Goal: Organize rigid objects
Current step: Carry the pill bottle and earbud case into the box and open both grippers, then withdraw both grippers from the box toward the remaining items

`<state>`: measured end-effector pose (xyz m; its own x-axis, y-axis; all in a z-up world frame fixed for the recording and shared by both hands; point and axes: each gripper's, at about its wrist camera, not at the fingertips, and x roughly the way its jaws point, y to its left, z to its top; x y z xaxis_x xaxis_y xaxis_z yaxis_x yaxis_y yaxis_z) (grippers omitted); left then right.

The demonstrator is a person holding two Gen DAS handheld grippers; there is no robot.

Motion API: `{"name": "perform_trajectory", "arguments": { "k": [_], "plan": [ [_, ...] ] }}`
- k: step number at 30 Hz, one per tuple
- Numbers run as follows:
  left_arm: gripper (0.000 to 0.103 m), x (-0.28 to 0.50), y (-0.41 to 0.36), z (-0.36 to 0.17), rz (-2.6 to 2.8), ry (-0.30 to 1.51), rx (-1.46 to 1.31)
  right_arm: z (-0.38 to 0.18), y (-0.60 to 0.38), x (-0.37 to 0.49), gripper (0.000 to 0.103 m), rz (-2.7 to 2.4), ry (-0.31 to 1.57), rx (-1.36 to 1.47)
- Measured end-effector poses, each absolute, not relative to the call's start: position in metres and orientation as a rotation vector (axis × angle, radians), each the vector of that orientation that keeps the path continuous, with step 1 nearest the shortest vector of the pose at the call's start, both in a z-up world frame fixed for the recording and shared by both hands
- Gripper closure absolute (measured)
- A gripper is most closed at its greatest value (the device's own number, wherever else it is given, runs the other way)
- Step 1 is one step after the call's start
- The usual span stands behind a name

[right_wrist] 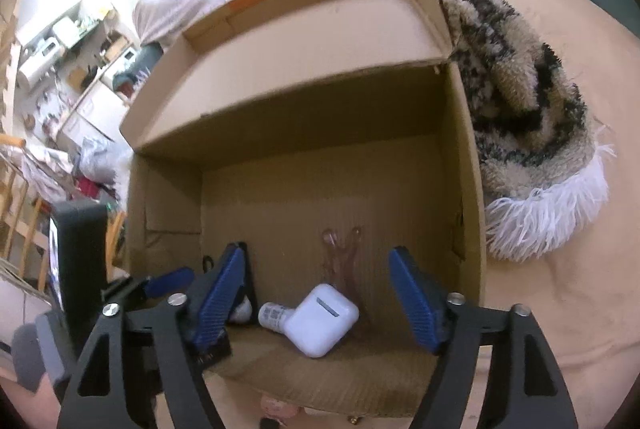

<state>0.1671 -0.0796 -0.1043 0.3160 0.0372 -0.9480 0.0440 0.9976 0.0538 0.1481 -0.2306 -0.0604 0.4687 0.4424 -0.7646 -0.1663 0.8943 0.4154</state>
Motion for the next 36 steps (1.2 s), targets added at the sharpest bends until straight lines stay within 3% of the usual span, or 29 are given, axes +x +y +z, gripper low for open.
{"name": "perform_trajectory", "arguments": {
  "k": [2, 4, 5, 36],
  "plan": [
    [0.031, 0.166, -0.077, -0.101, -0.003, 1.247, 0.068, -0.060, -0.232, 0.149, 0.021, 0.378, 1.020, 0.309],
    [0.031, 0.166, -0.079, -0.099, -0.002, 1.249, 0.057, -0.059, -0.233, 0.148, 0.008, 0.375, 1.018, 0.316],
    [0.031, 0.166, -0.079, -0.099, 0.001, 1.250, 0.055, -0.059, -0.234, 0.148, 0.007, 0.373, 1.016, 0.320],
    [0.031, 0.116, -0.043, -0.041, 0.037, 1.175, -0.044, -0.047, -0.243, 0.117, 0.007, 0.365, 1.016, 0.324]
  ]
}}
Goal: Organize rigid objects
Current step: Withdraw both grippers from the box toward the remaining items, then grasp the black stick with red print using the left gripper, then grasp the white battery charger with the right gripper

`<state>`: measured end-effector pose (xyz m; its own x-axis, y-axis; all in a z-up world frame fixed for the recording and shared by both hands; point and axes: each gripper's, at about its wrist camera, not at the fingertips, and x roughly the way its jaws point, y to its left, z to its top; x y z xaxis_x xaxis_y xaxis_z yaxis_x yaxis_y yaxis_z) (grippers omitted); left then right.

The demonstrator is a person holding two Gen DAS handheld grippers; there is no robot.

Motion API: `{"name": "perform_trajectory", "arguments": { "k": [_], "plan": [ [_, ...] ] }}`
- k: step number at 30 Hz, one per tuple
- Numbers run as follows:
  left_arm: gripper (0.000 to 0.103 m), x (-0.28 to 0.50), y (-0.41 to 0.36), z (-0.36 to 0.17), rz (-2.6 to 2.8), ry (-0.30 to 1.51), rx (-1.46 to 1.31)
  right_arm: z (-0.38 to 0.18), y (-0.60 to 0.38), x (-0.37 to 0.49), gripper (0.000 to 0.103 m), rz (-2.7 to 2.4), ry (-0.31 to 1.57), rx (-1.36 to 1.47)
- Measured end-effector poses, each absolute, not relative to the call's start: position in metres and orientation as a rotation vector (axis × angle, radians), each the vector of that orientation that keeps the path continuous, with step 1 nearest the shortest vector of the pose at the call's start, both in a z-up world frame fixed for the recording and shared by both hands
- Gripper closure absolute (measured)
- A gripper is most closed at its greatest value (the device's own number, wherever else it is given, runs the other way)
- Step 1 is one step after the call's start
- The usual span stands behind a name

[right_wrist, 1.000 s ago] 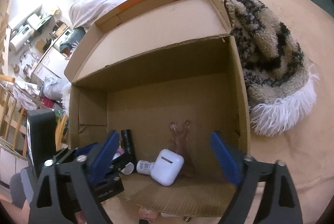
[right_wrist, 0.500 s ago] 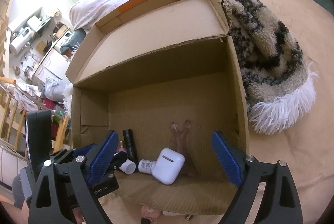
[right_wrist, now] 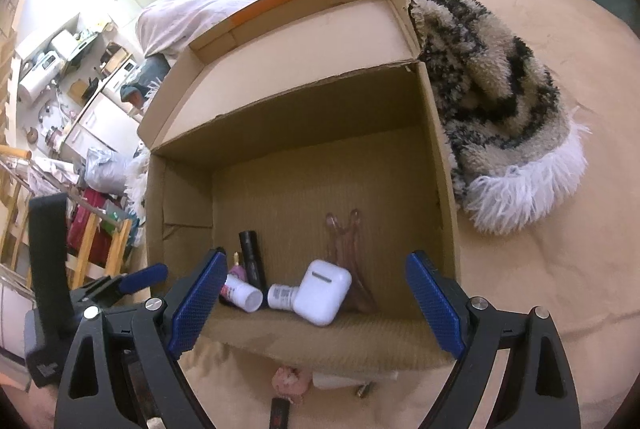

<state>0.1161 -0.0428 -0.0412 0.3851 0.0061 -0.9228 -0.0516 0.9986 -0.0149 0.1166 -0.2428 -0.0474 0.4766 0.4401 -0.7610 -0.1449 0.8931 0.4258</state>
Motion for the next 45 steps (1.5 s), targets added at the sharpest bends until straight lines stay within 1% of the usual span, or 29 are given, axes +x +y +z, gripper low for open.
{"name": "perform_trajectory", "arguments": {
  "k": [8, 10, 14, 20, 24, 27, 31, 33, 34, 35, 37, 45],
  "plan": [
    [0.031, 0.075, -0.009, -0.032, 0.079, 1.169, -0.126, -0.052, -0.255, 0.089, 0.007, 0.349, 1.058, 0.374],
    [0.031, 0.063, 0.000, -0.039, 0.091, 1.189, -0.182, -0.055, -0.255, 0.083, 0.007, 0.341, 1.075, 0.375],
    [0.031, 0.047, 0.004, -0.055, 0.114, 1.241, -0.206, -0.062, -0.257, 0.068, 0.007, 0.326, 1.106, 0.391],
    [0.031, 0.023, -0.017, -0.086, 0.075, 1.331, -0.208, -0.085, -0.262, 0.054, 0.007, 0.269, 1.203, 0.427],
    [0.033, 0.009, -0.056, -0.109, -0.004, 1.402, -0.165, -0.097, -0.265, 0.053, 0.007, 0.242, 1.243, 0.435],
    [0.040, 0.003, -0.080, -0.123, -0.033, 1.433, -0.118, -0.099, -0.267, 0.053, 0.007, 0.228, 1.241, 0.440],
    [0.044, 0.003, -0.095, -0.141, -0.010, 1.456, -0.076, -0.102, -0.270, 0.055, 0.007, 0.209, 1.247, 0.450],
    [0.050, 0.004, -0.100, -0.144, 0.009, 1.447, -0.051, -0.102, -0.271, 0.055, 0.007, 0.207, 1.247, 0.456],
    [0.056, 0.004, -0.102, -0.143, 0.008, 1.436, -0.038, -0.102, -0.272, 0.055, 0.007, 0.207, 1.245, 0.457],
    [0.070, 0.004, -0.103, -0.143, 0.004, 1.430, -0.028, -0.101, -0.272, 0.055, 0.007, 0.207, 1.243, 0.458],
    [0.085, 0.005, -0.105, -0.142, -0.001, 1.433, -0.008, -0.102, -0.271, 0.055, 0.007, 0.208, 1.244, 0.456],
    [0.085, 0.018, -0.085, -0.136, -0.024, 1.457, -0.053, -0.102, -0.270, 0.057, 0.007, 0.213, 1.244, 0.451]
  ]
}}
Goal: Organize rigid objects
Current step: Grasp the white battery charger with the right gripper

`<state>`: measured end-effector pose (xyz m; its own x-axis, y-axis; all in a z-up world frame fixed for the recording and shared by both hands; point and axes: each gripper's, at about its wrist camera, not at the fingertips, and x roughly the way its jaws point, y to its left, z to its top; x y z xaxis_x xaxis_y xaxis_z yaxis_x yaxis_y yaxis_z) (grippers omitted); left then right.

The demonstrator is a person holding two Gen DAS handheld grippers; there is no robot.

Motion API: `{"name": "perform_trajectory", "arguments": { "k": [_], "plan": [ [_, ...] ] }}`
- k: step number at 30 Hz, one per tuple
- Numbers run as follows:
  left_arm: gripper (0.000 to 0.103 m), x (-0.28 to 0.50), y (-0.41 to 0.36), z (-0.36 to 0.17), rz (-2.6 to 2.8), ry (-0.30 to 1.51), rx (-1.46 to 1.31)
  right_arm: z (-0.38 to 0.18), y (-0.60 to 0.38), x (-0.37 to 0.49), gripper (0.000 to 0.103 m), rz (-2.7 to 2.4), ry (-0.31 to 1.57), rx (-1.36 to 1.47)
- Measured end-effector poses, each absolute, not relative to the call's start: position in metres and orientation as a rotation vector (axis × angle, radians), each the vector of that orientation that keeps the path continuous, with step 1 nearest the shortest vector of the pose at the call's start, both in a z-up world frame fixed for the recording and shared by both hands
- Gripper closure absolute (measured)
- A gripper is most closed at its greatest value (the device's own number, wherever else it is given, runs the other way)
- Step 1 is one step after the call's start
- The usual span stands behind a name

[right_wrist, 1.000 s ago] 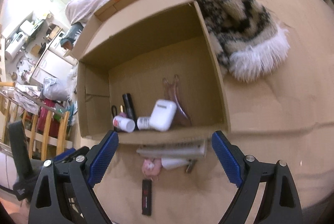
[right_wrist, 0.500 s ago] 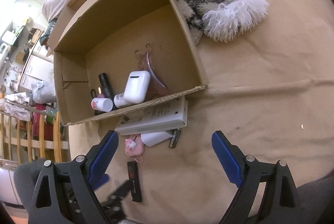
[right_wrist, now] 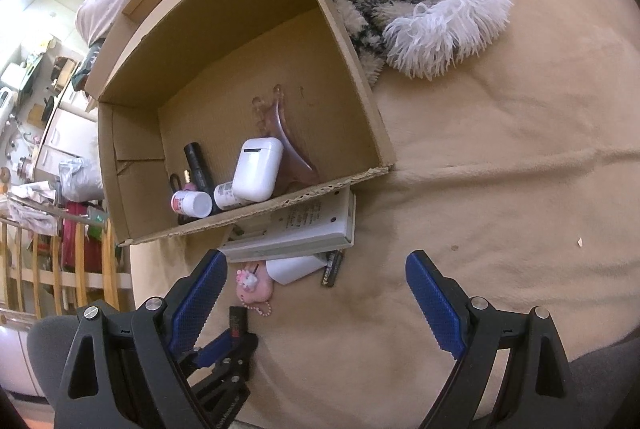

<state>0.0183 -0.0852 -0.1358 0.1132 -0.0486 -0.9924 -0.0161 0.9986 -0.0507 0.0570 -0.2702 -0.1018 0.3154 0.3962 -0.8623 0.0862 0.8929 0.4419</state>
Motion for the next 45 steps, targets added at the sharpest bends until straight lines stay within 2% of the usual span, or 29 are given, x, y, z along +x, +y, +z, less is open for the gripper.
{"name": "perform_trajectory", "arguments": {
  "k": [7, 18, 27, 29, 31, 32, 41, 42, 43, 45],
  "plan": [
    [0.085, 0.027, -0.054, -0.117, 0.009, 1.441, -0.072, -0.103, -0.272, 0.057, 0.007, 0.205, 1.247, 0.455],
    [0.085, 0.052, 0.013, -0.054, 0.072, 1.293, -0.056, -0.109, -0.274, 0.059, 0.007, 0.201, 1.263, 0.472],
    [0.085, 0.045, 0.024, -0.057, 0.096, 1.216, -0.051, -0.129, -0.292, 0.057, 0.007, 0.191, 1.305, 0.661],
    [0.085, 0.045, 0.021, -0.060, 0.090, 1.209, -0.051, -0.136, -0.297, 0.056, 0.022, 0.191, 1.311, 0.740],
    [0.085, 0.048, 0.023, -0.062, 0.084, 1.216, -0.073, -0.146, -0.297, 0.057, 0.048, 0.195, 1.333, 0.796],
    [0.085, 0.048, 0.024, -0.062, 0.080, 1.217, -0.083, -0.150, -0.297, 0.058, 0.051, 0.187, 1.334, 0.812],
    [0.085, 0.050, 0.035, -0.071, 0.065, 1.262, -0.158, -0.174, -0.288, 0.069, 0.051, 0.141, 1.286, 0.901],
    [0.085, 0.050, 0.036, -0.072, 0.065, 1.269, -0.168, -0.174, -0.288, 0.069, 0.053, 0.137, 1.274, 0.907],
    [0.085, 0.050, 0.036, -0.073, 0.064, 1.274, -0.177, -0.173, -0.288, 0.068, 0.061, 0.140, 1.259, 0.911],
    [0.085, 0.050, 0.035, -0.073, 0.064, 1.274, -0.176, -0.166, -0.290, 0.068, 0.066, 0.150, 1.229, 0.914]
  ]
}}
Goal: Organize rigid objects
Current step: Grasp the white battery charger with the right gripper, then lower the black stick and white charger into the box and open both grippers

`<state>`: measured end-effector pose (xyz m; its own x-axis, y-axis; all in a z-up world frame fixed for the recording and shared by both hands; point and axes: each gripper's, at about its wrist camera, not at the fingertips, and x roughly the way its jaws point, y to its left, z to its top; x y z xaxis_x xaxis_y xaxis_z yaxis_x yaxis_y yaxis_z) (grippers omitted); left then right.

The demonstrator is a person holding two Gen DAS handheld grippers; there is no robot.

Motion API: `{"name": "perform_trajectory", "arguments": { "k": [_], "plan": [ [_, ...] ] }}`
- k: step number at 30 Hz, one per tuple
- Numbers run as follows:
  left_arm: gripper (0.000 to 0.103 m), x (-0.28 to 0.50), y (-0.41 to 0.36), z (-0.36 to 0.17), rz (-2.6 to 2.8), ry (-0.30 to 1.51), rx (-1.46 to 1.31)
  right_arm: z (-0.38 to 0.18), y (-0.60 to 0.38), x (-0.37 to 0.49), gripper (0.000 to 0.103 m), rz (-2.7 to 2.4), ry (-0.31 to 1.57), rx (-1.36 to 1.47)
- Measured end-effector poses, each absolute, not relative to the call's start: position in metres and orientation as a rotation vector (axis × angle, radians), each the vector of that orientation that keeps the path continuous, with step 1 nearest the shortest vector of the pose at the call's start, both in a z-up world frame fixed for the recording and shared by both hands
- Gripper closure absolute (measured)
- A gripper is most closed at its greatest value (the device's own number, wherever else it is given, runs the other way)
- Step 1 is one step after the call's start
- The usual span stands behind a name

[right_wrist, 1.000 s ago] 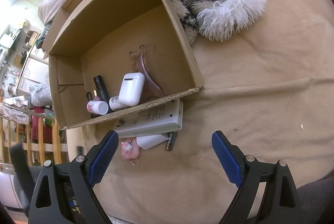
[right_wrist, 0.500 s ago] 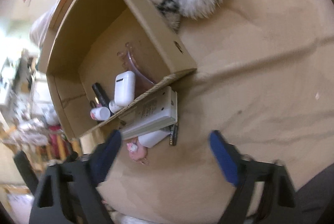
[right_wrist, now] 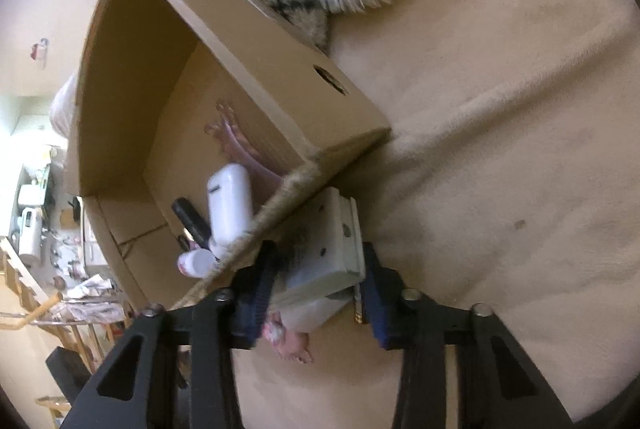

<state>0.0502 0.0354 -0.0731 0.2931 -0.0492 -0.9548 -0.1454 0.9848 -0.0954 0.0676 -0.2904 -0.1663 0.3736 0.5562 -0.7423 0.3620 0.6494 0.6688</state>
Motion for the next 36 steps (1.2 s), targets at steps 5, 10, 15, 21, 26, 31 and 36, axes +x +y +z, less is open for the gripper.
{"name": "perform_trajectory", "arguments": {
  "k": [5, 10, 15, 21, 26, 31, 36],
  "plan": [
    [0.085, 0.049, 0.034, -0.073, 0.071, 1.267, -0.160, -0.152, -0.293, 0.055, 0.075, 0.177, 1.200, 0.945],
    [0.085, 0.047, 0.036, -0.074, 0.091, 1.268, -0.150, -0.131, -0.286, 0.038, 0.080, 0.235, 1.154, 0.931],
    [0.085, 0.044, 0.041, -0.070, 0.115, 1.248, -0.145, -0.103, -0.268, 0.030, 0.081, 0.321, 1.121, 0.833],
    [0.086, 0.041, 0.045, -0.060, 0.140, 1.200, -0.135, -0.078, -0.269, 0.024, 0.081, 0.392, 1.074, 0.791],
    [0.086, 0.042, 0.042, -0.041, 0.138, 1.143, -0.133, -0.056, -0.282, 0.023, 0.081, 0.415, 1.024, 0.794],
    [0.085, 0.048, 0.031, -0.012, 0.119, 1.061, -0.109, -0.031, -0.300, 0.036, 0.081, 0.409, 0.955, 0.783],
    [0.085, 0.067, 0.016, 0.006, 0.071, 1.036, -0.117, -0.010, -0.317, 0.058, 0.081, 0.372, 0.900, 0.726]
  ]
}}
